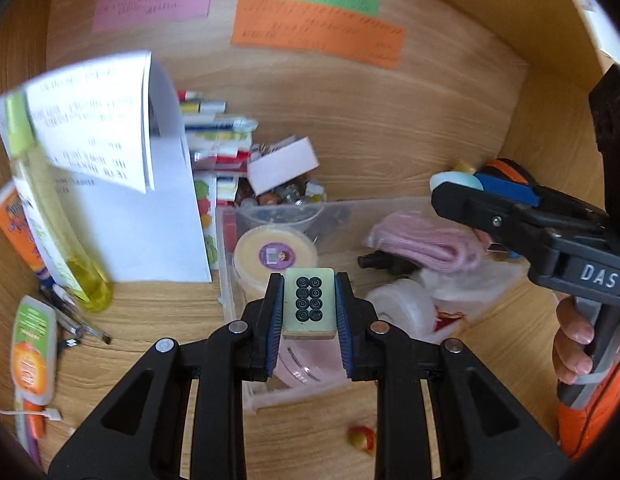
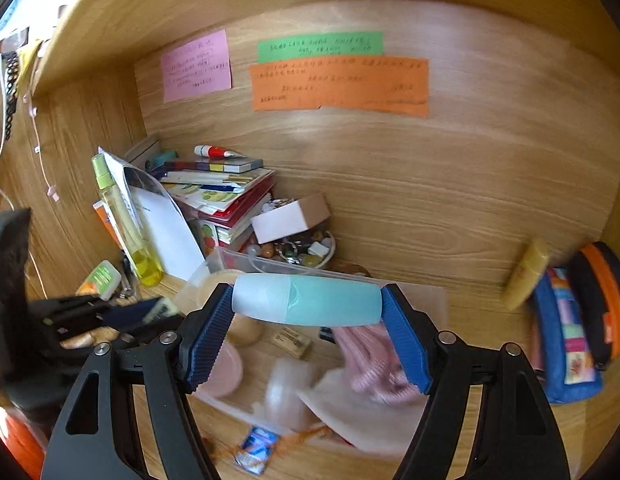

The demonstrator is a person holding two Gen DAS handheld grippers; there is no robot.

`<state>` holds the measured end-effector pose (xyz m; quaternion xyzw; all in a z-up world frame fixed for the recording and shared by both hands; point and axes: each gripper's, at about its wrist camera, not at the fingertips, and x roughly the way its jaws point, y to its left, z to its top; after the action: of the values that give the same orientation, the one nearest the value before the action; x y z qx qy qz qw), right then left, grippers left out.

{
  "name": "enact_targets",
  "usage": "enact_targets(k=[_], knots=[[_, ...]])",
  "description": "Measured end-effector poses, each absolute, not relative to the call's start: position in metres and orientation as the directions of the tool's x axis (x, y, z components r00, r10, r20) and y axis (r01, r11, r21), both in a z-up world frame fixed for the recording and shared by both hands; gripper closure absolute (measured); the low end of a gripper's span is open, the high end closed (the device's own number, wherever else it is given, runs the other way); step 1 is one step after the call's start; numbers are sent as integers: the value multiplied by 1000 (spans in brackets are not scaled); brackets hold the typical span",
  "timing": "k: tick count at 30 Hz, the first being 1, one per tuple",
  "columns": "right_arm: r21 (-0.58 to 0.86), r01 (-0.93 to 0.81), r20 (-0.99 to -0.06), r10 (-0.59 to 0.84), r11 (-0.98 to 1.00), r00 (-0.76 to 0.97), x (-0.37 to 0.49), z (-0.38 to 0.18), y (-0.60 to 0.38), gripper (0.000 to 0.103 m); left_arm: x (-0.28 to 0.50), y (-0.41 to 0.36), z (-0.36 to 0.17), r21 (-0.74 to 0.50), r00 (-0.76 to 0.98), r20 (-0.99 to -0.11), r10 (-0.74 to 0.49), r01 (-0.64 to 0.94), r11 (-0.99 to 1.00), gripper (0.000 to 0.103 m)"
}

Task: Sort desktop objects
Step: 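Carry the mint tube and white tile into the clear box and open both grippers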

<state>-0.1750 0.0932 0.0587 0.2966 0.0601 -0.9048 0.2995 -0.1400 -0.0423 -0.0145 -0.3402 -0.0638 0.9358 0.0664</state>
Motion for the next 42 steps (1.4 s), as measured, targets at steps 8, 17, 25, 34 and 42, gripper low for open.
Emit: enact_targets(k=[8, 17, 25, 34, 42], knots=[[106, 594, -661, -503, -797, -557, -193, 18, 59, 31, -148, -56, -34, -215, -734, -649, 201, -77, -974, 79], [37, 587, -690, -446, -809, -571, -194, -4, 52, 31, -145, -57, -32, -195, -738, -654, 164, -46, -980, 79], [-34, 587, -688, -407, -809, -601, -189, -10, 47, 31, -142, -57, -32, -199, -736, -657, 166, -44, -979, 79], [-50, 596, -690, -403, -802, -601, -187, -10, 45, 31, -134, -56, -25, -185, -760, -632, 152, -43, -982, 66], [-78, 587, -661, -399, -806, -635, -174, 7, 53, 27, -126, -57, -16, -181, -782, -607, 141, -37, -983, 53]])
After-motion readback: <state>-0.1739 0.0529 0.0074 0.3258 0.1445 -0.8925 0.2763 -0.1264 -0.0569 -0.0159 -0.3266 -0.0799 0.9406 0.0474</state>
